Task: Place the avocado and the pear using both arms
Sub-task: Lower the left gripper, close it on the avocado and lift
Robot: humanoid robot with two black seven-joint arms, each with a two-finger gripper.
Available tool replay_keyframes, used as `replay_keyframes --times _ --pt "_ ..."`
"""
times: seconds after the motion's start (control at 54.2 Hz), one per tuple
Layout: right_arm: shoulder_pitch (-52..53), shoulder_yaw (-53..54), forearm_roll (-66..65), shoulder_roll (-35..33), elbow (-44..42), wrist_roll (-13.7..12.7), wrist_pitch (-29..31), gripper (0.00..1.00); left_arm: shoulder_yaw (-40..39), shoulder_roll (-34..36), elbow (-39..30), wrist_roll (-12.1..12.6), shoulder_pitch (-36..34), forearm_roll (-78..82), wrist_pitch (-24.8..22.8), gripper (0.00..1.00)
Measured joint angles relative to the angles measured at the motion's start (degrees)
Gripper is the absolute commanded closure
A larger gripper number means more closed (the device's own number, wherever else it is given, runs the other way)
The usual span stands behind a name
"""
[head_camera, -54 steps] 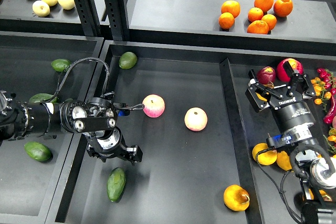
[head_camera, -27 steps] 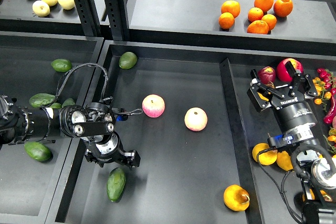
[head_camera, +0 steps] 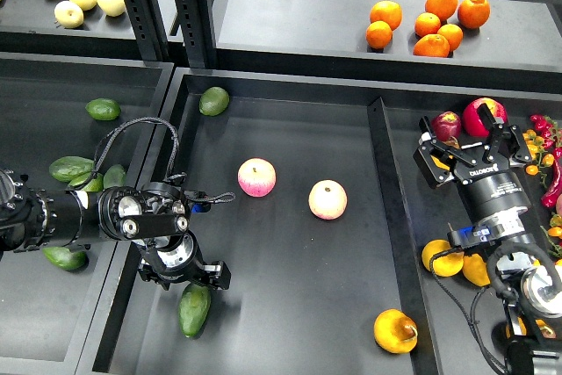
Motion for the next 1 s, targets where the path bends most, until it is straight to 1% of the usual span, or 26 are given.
replay_keyframes --times 0.332,0.571,0.7,0.756,0.829,0.885,0.922,0.995 --pt "0.1 0.0 0.0 0.0 -0.4 0.0 0.0 0.0 -0.1 -0.8 -0.1 0.0 0.9 -0.1 0.0 0.06" --pt "0.1 0.0 0.0 0.0 -0.4 0.0 0.0 0.0 0.0 -1.2 0.0 0.0 1.3 -0.1 0.0 0.16" --pt "0.1 0.0 0.0 0.0 -0.4 0.0 0.1 0.0 0.0 -1.4 0.1 0.0 1.6 -0.2 0.0 0.23" --pt "0.1 0.0 0.1 0.0 -0.3 0.0 0.1 0.0 0.0 -1.4 0.1 0.0 1.7 -0.2 0.0 0.29" --pt "0.1 0.0 0.1 0.0 -0.2 0.0 0.1 0.0 -0.1 -1.4 0.1 0.0 1.8 -0.3 0.0 0.46" --pt "0.1 0.0 0.1 0.0 -0.2 0.0 0.1 0.0 -0.3 -1.4 0.3 0.0 2.0 -0.5 0.0 0.55" --pt "0.1 0.0 0.1 0.0 -0.2 0.0 0.1 0.0 -0.5 -1.4 0.6 0.0 2.1 -0.6 0.0 0.66" --pt "0.1 0.0 0.1 0.0 -0.2 0.0 0.1 0.0 -0.9 -1.4 1.7 0.0 2.5 -1.4 0.0 0.81"
